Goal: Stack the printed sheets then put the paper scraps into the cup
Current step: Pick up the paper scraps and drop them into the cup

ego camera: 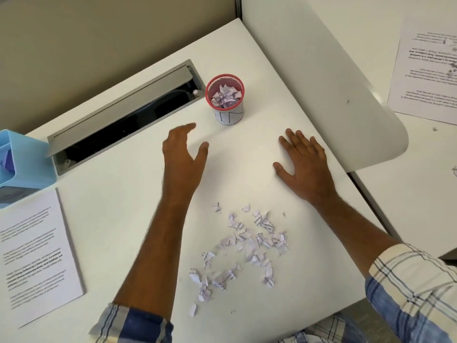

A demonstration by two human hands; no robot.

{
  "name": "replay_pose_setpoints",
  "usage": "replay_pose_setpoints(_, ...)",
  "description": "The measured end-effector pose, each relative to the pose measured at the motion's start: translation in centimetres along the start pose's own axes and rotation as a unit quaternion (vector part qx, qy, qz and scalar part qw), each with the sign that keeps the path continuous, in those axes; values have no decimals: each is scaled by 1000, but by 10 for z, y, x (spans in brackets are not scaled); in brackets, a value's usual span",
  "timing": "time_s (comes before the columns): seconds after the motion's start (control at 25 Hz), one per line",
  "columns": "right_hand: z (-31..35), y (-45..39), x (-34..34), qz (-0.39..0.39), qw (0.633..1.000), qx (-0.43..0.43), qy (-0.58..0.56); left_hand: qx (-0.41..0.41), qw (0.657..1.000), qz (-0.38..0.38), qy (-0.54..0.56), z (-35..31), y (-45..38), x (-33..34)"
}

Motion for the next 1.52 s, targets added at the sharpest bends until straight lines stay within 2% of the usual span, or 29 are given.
replay_pose_setpoints(0.08, -1, 0, 0, 7, 1000, 5, -3, -51, 998, 18, -42, 47, 43, -3)
replay_pose_setpoints(0.16, -1, -1, 2, 14, 1000, 7, -7, -72, 994, 9, -84, 86, 85, -16)
replay_pose_setpoints(0.36, 2, 0, 0, 13, 1000, 1, -11, -184, 972, -12, -143, 158, 176, -48)
replay_pose_setpoints(0.56, 3, 2, 2, 33, 999, 4, -12, -151, 960, -1, -235, 170, 204, -43)
replay_pose_setpoints(0.88, 19, 27, 9, 144, 978, 41, -144, -145, 963, -26, -225, 168, 206, -49)
replay_pose_setpoints(1.04, 53, 78, 3, 225, 951, 1, -213, -147, 964, -38, -219, 167, 206, -53)
replay_pose_setpoints(1.2, 84, 112, -3, 289, 937, -84, -176, -149, 966, -49, -205, 167, 207, -54)
replay_pose_setpoints(1.4, 105, 118, 11, 253, 940, -218, -72, -146, 968, -58, -197, 168, 206, -55)
replay_pose_setpoints(1.52, 104, 113, 17, 244, 932, -258, -73, -146, 967, -64, -197, 167, 207, -55)
Point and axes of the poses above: each hand's wrist, its own y-axis away from the middle knuckle, its own x-axis out of the palm, z = x × y, the point moved 10 cm from there along -y, towards the middle knuckle, and after that the axes turned 3 degrees about -x, right-handed, at the moved point
